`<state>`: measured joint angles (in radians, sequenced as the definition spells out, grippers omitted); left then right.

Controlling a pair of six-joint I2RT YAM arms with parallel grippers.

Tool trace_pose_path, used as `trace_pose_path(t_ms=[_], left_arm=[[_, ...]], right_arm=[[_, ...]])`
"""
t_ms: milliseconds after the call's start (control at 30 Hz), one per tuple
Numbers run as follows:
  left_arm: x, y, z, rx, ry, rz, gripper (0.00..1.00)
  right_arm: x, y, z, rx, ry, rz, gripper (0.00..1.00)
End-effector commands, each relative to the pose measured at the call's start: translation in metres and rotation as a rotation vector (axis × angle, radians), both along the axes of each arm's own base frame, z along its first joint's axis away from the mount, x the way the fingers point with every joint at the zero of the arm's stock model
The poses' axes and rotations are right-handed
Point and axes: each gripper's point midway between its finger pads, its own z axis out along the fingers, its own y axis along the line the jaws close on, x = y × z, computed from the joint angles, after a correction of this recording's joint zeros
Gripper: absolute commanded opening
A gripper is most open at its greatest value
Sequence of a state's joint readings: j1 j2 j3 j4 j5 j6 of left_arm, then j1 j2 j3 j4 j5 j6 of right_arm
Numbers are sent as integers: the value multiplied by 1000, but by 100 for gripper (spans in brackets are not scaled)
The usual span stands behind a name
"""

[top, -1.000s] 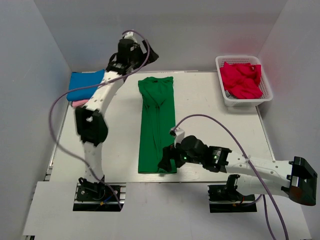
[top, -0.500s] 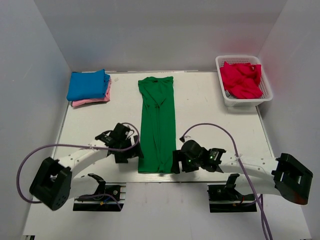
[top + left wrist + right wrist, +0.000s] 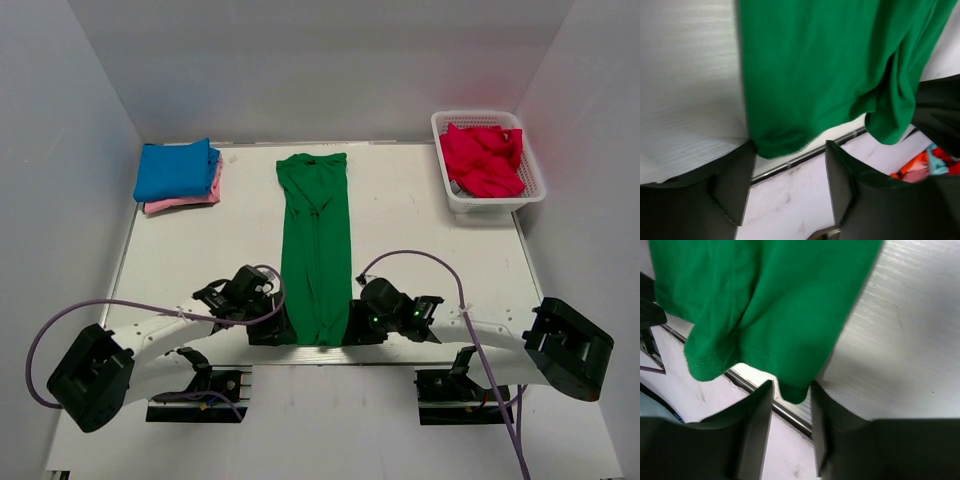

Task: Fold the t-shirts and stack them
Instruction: Grab the bottom of the folded rectangular tshirt with both arms, then fold the folded rectangular tshirt in 1/3 of the way

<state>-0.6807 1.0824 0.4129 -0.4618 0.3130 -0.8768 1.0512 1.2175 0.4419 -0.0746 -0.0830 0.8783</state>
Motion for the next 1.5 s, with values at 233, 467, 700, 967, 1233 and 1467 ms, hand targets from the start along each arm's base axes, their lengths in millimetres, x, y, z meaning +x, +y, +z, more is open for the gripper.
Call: trace_pose_path(t_ms=[233,467,700,967,1233,1467], left_arm=[[-23,8,-35,85,93,-42,0],[36,-8,21,114,-121,-6,0],[101,-17,65,183,-265,79,0],[205,-14,114,307,-449,300,0],[290,-18,113,336,-476,345,0],[350,-19,98,341,-489,342,0]], right_arm=[[6,4,0,1,-10,-10,3],[50,17,32,-29,-184,-65,0],[113,14,83,-116,-393,-205,0],[205,11,127,-210,-566,-306,0],[281,31,122,-176,-557,-273,0],[335,40,115,-135,-584,-251,0]])
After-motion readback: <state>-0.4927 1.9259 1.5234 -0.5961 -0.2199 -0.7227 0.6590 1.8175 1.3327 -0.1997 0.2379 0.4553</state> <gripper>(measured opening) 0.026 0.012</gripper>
